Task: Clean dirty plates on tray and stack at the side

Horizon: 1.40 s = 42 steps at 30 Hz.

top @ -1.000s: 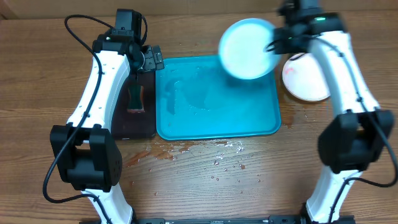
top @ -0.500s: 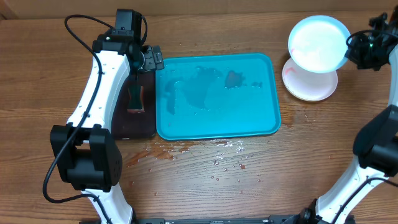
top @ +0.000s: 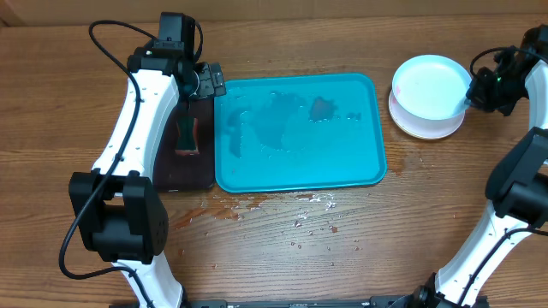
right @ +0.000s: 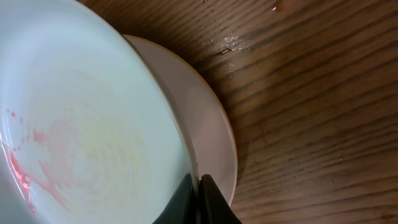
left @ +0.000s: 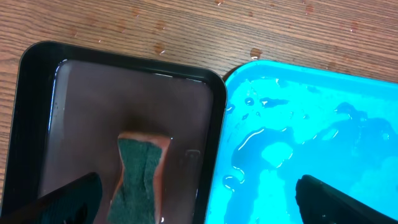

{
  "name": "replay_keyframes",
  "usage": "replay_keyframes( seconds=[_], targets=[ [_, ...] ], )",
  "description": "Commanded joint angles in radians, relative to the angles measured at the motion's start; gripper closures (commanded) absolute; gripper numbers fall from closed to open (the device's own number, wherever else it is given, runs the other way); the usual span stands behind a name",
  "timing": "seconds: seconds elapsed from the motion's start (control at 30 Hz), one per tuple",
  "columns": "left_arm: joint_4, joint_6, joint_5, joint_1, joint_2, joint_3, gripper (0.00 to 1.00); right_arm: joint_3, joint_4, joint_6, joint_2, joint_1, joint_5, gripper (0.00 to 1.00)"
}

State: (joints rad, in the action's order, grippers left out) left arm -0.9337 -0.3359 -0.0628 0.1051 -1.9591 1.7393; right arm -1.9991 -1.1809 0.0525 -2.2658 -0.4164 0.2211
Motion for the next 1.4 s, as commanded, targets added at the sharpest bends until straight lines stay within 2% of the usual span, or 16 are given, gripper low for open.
replay_keyframes(
  seconds=[0.0,0.03,0.13,0.2,0.4,0.57,0.73,0.83,0.97,1.17,1.3,1.37],
  targets=[
    [0.003,0.007,0.008,0.0,0.024,0.02,0.0,-0.016,-0.002,0.004,-0.003,0.001,-0.011,0.96],
    [0.003,0.007,0.008,0.0,0.024,0.02,0.0,-0.016,-0.003,0.004,-0.003,0.001,-0.011,0.96],
    [0.003,0.007,0.008,0.0,0.024,0.02,0.0,-0.016,-0.007,0.005,-0.003,0.001,-0.011,0.63],
    [0.003,0.007,0.008,0.0,0.024,0.02,0.0,-0.017,-0.016,0.01,-0.001,0.001,-0.011,0.51],
    [0.003,0.007,0.008,0.0,0.024,0.02,0.0,-0.061,-0.083,0.046,0.062,-0.001,-0.01,0.49],
    [0.003,0.007,0.008,0.0,0.024,0.02,0.0,-0.077,-0.138,0.05,0.214,0.032,0.023,0.48],
    [0.003,0.007,0.008,0.0,0.024,0.02,0.0,-0.074,-0.23,0.049,0.392,0.126,0.043,0.47],
    [0.003,0.007,0.008,0.0,0.024,0.02,0.0,-0.019,-0.229,0.03,0.52,0.209,0.042,0.5],
    [0.003,0.007,0.008,0.0,0.024,0.02,0.0,0.225,-0.076,0.056,0.753,0.307,0.015,0.5],
    [0.003,0.007,0.008,0.0,0.024,0.02,0.0,0.789,0.195,0.109,1.181,0.337,-0.03,0.46],
    [0.003,0.007,0.008,0.0,0.024,0.02,0.0,1.066,0.259,0.128,1.432,0.337,-0.029,0.46],
    [0.003,0.007,0.008,0.0,0.024,0.02,0.0,1.157,0.275,0.128,1.531,0.337,-0.029,0.41]
  ],
)
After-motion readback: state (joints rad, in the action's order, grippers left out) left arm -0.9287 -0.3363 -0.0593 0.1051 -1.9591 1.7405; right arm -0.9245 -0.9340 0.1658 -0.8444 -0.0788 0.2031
